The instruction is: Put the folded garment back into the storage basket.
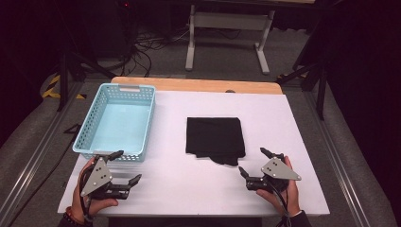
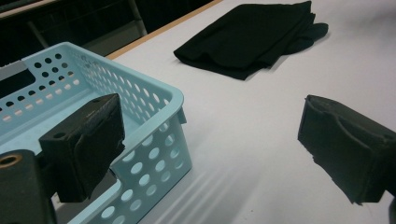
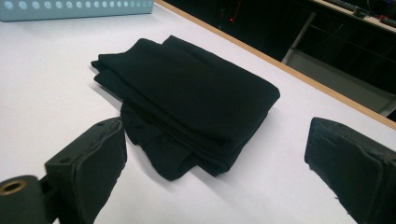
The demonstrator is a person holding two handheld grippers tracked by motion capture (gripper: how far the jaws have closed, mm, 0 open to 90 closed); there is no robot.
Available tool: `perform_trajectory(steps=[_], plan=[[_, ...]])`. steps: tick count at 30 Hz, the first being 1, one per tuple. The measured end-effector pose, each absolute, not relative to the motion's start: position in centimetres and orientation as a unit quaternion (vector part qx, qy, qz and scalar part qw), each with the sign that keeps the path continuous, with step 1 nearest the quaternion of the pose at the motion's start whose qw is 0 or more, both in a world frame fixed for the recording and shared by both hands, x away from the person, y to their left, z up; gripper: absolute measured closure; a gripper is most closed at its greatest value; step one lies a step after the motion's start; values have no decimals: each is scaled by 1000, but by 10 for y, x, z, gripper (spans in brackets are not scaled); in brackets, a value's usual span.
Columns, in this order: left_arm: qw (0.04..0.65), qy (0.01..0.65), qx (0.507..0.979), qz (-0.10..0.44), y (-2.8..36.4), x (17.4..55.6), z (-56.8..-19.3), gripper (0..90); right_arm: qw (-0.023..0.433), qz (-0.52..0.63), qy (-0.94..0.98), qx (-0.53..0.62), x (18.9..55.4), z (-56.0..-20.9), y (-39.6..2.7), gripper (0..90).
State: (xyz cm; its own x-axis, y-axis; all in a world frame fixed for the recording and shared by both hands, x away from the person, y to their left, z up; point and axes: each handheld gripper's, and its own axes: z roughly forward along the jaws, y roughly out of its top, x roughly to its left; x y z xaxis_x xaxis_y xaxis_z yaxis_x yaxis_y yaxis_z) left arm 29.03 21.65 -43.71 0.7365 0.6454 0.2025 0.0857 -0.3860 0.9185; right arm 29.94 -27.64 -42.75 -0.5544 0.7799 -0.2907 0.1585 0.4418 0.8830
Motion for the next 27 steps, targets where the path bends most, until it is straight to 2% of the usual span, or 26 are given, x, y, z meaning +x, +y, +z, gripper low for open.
perform_trajectory(steps=[14, 27], plan=[[501, 235, 786, 275, 216, 291, -439, 80, 331, 428, 786, 298, 313, -412, -267, 65], [503, 233, 787, 270, 215, 292, -439, 79, 274, 423, 817, 279, 342, -405, -241, 67]])
